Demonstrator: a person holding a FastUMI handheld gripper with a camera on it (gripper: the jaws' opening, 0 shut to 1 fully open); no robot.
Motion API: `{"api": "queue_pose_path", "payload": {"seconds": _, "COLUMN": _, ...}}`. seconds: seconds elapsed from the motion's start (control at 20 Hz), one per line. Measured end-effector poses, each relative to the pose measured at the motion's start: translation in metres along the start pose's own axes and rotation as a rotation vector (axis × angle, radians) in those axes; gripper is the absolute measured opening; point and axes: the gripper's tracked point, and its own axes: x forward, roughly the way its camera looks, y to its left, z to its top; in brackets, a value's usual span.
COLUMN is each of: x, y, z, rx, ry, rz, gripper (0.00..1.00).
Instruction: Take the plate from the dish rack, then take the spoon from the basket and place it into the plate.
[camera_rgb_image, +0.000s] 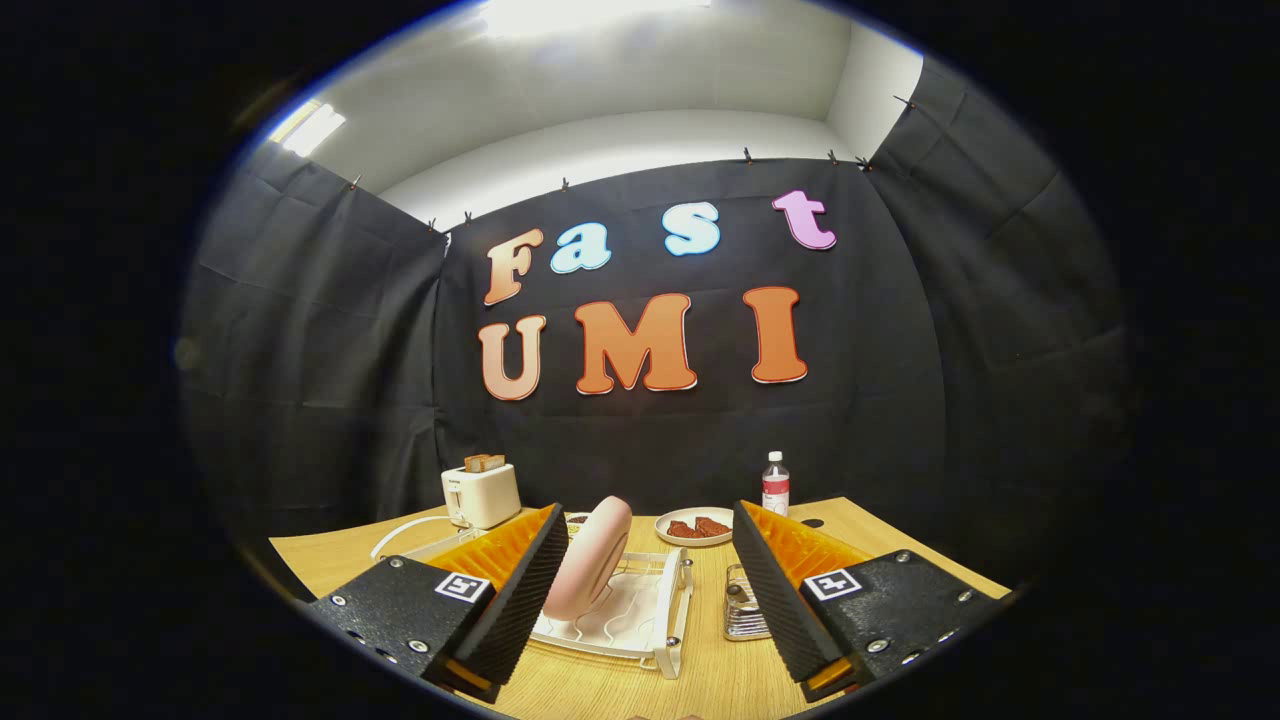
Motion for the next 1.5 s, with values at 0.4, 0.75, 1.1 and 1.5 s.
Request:
{"api": "queue_pose_path", "payload": {"seconds": 0.4, "x": 0.020, "y": 0.011, "z": 0.007, "rx": -0.004, "ry": 0.038, "rz": 0.054, "gripper": 0.98}}
{"api": "queue_pose_path", "payload": {"seconds": 0.75, "x": 0.056, "y": 0.017, "z": 0.014, "rx": 0.069, "ry": 0.141, "rz": 0.112, "gripper": 0.98}}
{"api": "queue_pose_path", "payload": {"seconds": 1.1, "x": 0.101, "y": 0.016, "z": 0.003, "rx": 0.020, "ry": 0.344, "rz": 0.093, "gripper": 0.98}}
{"api": "queue_pose_path", "payload": {"seconds": 1.5, "x": 0.142, "y": 0.042, "z": -0.038, "rx": 0.025, "ry": 0.572, "rz": 0.132, "gripper": 0.98}}
